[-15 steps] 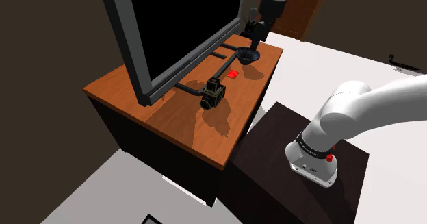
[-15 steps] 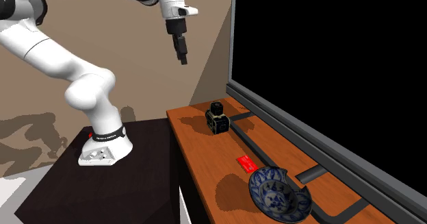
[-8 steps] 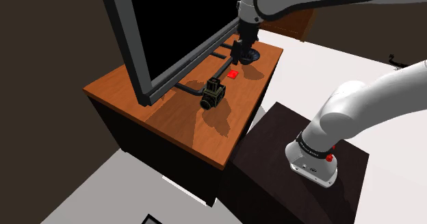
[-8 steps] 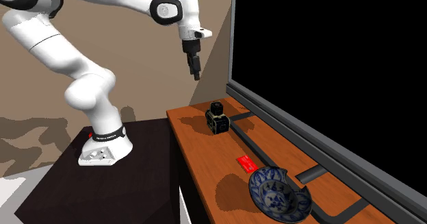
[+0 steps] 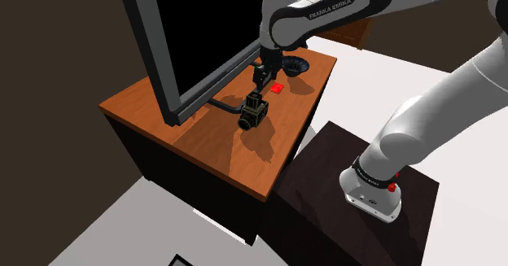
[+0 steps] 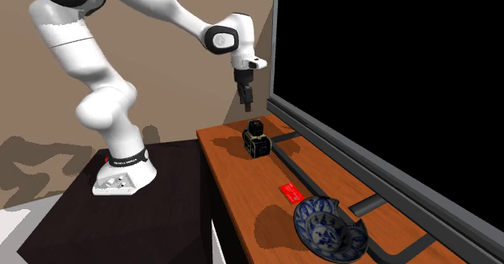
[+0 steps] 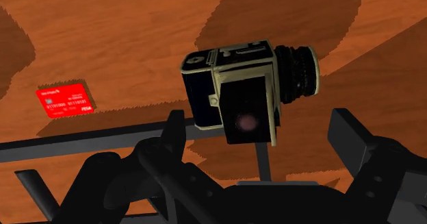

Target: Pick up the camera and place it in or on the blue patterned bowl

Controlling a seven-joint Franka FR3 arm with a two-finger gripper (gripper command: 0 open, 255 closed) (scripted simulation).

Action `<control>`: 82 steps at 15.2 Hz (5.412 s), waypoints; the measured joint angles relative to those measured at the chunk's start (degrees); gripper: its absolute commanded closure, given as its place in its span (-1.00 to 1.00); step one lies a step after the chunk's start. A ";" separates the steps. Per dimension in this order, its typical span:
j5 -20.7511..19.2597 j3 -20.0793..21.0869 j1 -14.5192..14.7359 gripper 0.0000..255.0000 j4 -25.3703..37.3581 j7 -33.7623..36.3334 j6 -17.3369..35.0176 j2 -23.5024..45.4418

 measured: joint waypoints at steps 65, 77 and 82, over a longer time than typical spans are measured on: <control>-1.81 -1.66 -2.50 1.00 15.84 -1.37 -9.64 7.73; -2.47 -9.79 -9.89 1.00 25.65 -16.67 -12.03 14.51; -1.94 -12.48 -12.91 1.00 32.84 -22.64 -13.83 19.64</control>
